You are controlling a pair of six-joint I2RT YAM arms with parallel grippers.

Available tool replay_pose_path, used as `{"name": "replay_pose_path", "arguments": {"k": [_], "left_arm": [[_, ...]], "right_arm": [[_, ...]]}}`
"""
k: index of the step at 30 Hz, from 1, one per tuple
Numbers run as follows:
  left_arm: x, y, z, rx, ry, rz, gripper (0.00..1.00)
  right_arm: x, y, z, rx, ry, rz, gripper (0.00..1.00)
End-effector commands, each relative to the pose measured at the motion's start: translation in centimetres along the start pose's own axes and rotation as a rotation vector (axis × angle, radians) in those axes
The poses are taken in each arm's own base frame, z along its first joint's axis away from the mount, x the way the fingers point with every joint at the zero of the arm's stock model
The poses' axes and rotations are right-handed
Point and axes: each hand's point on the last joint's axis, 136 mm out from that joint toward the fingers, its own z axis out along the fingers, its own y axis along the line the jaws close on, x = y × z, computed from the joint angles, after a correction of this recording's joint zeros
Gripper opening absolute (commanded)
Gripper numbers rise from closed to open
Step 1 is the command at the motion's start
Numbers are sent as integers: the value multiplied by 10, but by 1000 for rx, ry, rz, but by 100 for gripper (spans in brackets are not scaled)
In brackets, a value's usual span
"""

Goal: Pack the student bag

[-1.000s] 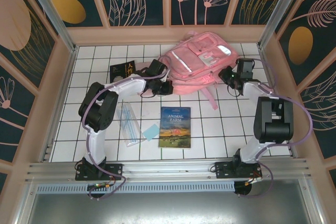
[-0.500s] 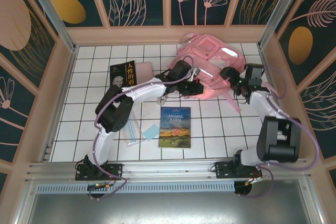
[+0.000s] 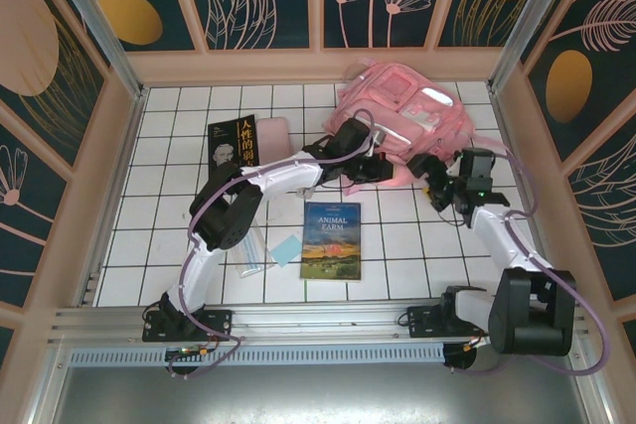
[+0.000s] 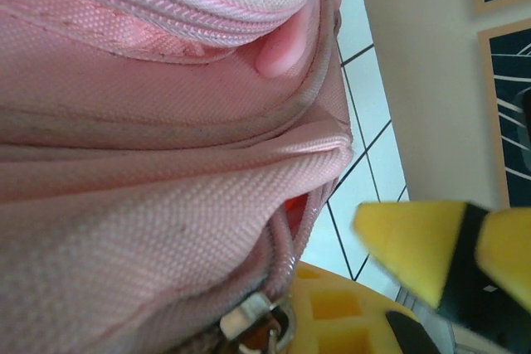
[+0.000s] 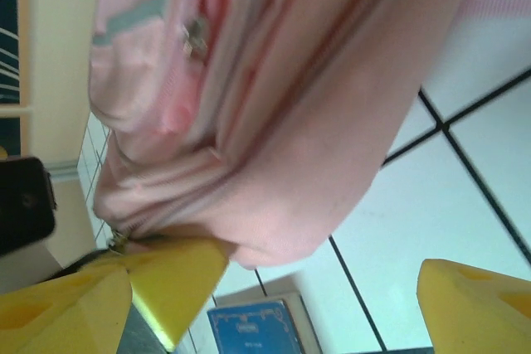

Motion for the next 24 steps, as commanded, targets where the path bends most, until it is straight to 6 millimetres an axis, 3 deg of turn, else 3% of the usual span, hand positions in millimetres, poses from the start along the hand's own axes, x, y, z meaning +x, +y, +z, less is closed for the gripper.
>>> {"name": "replay_pose_path", "arguments": {"k": [1, 5, 7, 8, 9, 12, 13, 16, 21, 24], "left_arm": [[-5, -38, -20, 96, -39, 49, 0], [9, -36, -26, 99, -6, 39, 0], [14, -35, -30, 95, 0, 37, 0], [17, -33, -30, 92, 5, 34, 0], [19, -31, -31, 88, 10, 35, 0], [22, -25, -33, 67, 24, 50, 0], [20, -23, -35, 56, 22, 57, 0], [11, 11, -46, -24, 10, 25, 0], [-25, 102, -97, -268, -98, -16, 0], [-36, 128, -115, -339, -116, -18, 0]], "right_arm": [[-5, 22, 12, -146, -32, 75, 89], [-11, 33, 37, -199, -45, 89, 85], [-13, 39, 50, -225, -39, 90, 79], [-14, 40, 55, -230, -36, 88, 69], [-15, 39, 62, -222, -32, 87, 48], [-16, 28, 68, -188, -30, 90, 6], [-17, 24, 67, -177, -32, 88, 0], [-23, 11, 56, -137, -57, 64, 0], [-33, -9, 30, -46, -92, -10, 0], [-38, -19, 23, -7, -88, -44, 0]]}}
